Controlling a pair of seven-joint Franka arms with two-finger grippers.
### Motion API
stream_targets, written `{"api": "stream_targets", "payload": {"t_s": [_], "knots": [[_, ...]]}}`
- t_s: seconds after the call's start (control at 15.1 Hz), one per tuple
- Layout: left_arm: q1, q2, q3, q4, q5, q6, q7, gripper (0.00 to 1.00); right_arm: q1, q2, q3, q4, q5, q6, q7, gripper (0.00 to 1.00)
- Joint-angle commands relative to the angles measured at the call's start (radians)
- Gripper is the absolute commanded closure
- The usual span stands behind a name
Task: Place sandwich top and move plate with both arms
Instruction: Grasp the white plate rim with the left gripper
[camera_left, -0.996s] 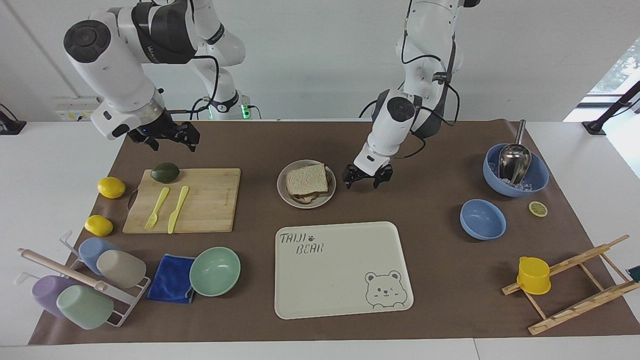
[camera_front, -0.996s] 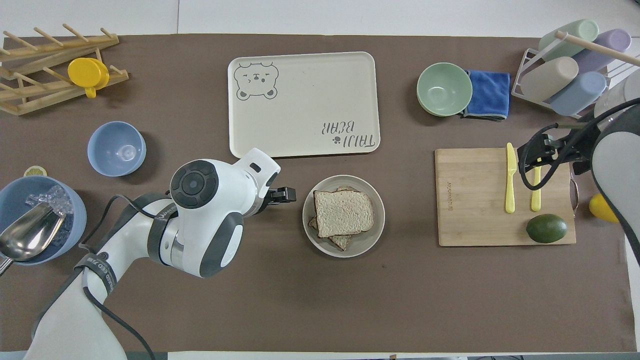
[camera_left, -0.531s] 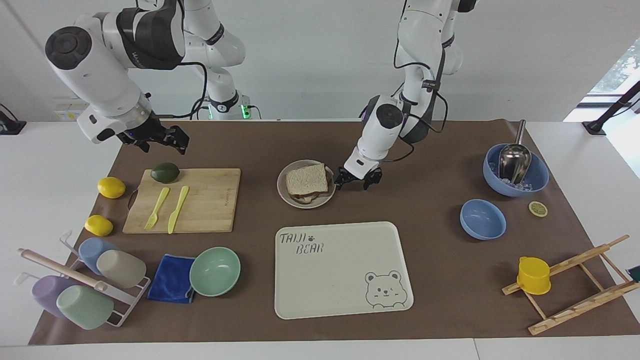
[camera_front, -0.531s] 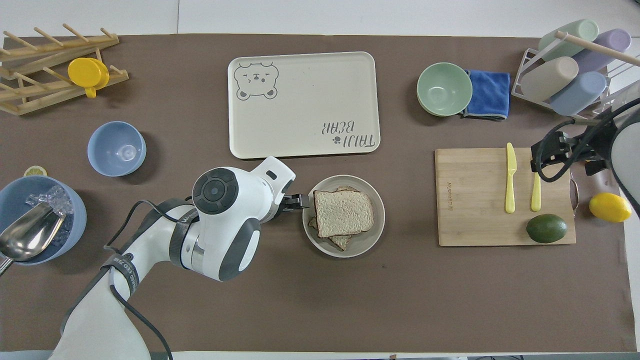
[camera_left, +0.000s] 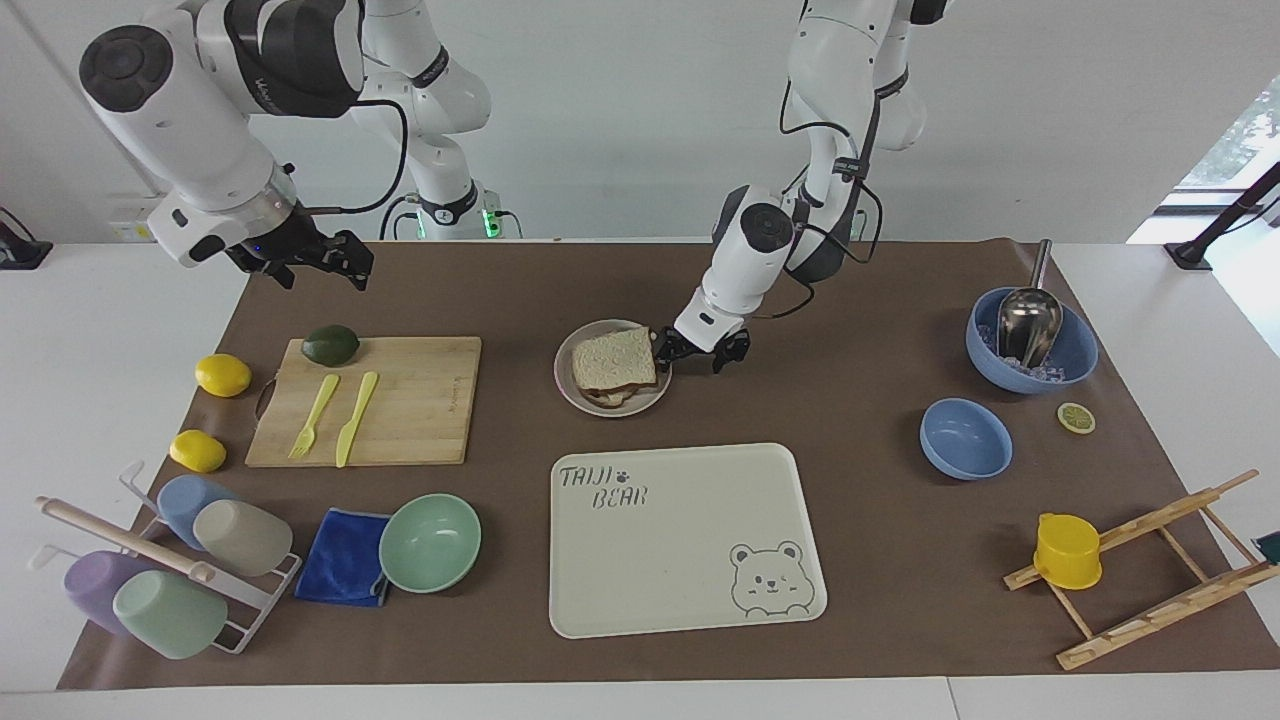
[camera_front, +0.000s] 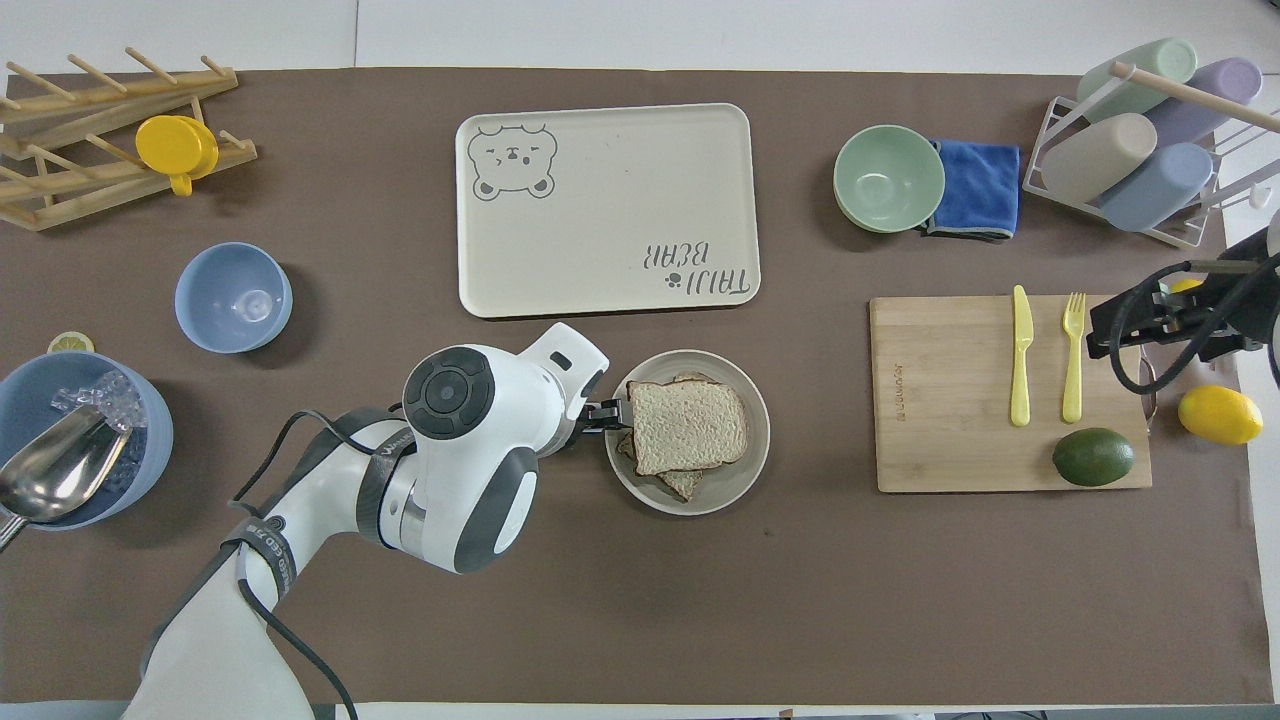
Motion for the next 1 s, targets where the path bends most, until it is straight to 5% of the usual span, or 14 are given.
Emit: {"api": "stream_targets", "payload": {"t_s": [0.0, 0.66, 0.93], "knots": [[-0.045, 0.006, 0.016, -0.006, -0.047, 0.025, -0.009, 0.39, -0.013, -0.012, -0.002, -0.012, 0.018, 0.015, -0.021, 0.00], [-0.060, 0.023, 0.016, -0.006, -0.083, 0.045, -0.014, 1.00, -0.015, 0.001, -0.040, 0.054, 0.029, 0.000, -0.064, 0.00], [-0.051, 0.023, 0.018, -0.002, -0.095, 0.034, -0.014, 1.00, -0.018, -0.001, -0.037, 0.057, 0.027, 0.002, -0.072, 0.00]]}}
